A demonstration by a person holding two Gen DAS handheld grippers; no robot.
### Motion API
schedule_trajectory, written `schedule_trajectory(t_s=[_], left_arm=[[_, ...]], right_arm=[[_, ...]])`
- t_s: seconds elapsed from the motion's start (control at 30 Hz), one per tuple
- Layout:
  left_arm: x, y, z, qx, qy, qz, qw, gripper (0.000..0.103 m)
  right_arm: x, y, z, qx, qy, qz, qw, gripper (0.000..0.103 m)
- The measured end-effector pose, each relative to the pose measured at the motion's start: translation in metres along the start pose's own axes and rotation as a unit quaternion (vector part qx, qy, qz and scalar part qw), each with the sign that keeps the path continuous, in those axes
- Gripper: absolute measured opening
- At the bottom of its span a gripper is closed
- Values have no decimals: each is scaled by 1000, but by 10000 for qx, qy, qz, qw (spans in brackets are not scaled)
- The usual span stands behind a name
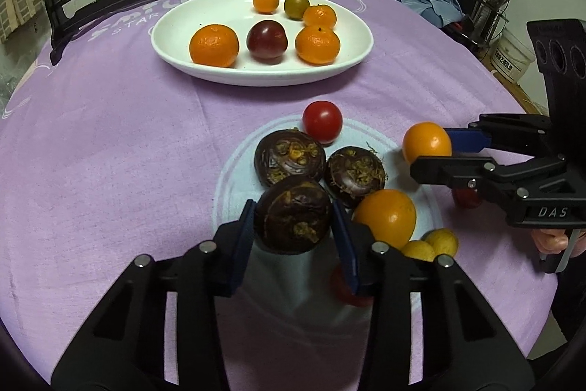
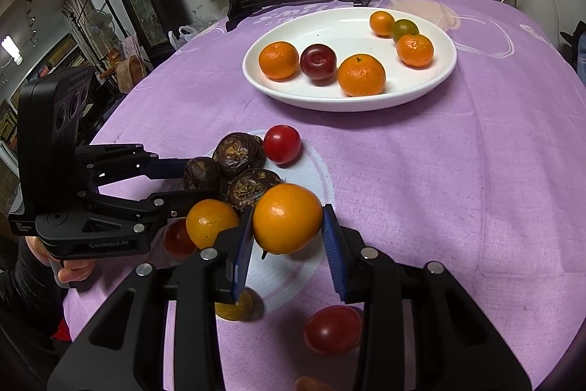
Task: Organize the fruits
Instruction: 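Grasp an orange fruit with the right gripper while the left gripper grasps a dark brown fruit, then lower both held fruits into the white plate and release them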
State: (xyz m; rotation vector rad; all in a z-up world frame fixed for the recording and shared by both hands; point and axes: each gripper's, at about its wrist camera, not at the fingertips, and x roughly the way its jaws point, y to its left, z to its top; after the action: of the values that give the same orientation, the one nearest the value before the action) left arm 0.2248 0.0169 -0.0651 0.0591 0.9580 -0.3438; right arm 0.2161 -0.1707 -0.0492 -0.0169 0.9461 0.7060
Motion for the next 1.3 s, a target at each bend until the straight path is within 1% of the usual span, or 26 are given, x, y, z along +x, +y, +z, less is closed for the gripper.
schedule_trajectory(t_s=[0.1,0.27,0.47,0.57,0.63,0.7,0.77,0.9,1.0,1.1,1.3], left_arm=[[-1,-1,1,21,-24,69,10000,42],[-9,-3,3,71,-178,161,9997,42],[-22,1,7,12,-417,197,9989,42],[-31,7,19,-169,-601,84,9980,42],[-37,16,34,-470,-762,-66,9960,42],[-39,24,50,-744,-896,-146,9931,42],[-38,28,69,-906,-1041,-35,9904,42],[-18,28,102,-913,-1201,340,9880,42],[0,31,121,-958,-1152,440,9877,42],[11,38,134,-1048,-1114,546,9867,42],[36,55,146,-1262,-918,639,9857,42]], right_arm=[[-1,1,1,-7,-22,9,10000,37],[-2,2,2,-50,-100,56,9999,37],[-13,8,10,-239,-566,181,9979,37],[-18,3,24,-82,-895,217,9957,37],[-20,-7,38,163,-1153,187,9930,37],[-17,-18,51,348,-1341,61,9903,37],[-10,-27,61,473,-1377,-28,9893,37],[6,-48,78,740,-1341,-260,9879,37],[12,-58,85,840,-1332,-377,9868,37],[19,-67,92,928,-1312,-484,9858,37],[34,-76,95,862,-1196,-646,9870,37]])
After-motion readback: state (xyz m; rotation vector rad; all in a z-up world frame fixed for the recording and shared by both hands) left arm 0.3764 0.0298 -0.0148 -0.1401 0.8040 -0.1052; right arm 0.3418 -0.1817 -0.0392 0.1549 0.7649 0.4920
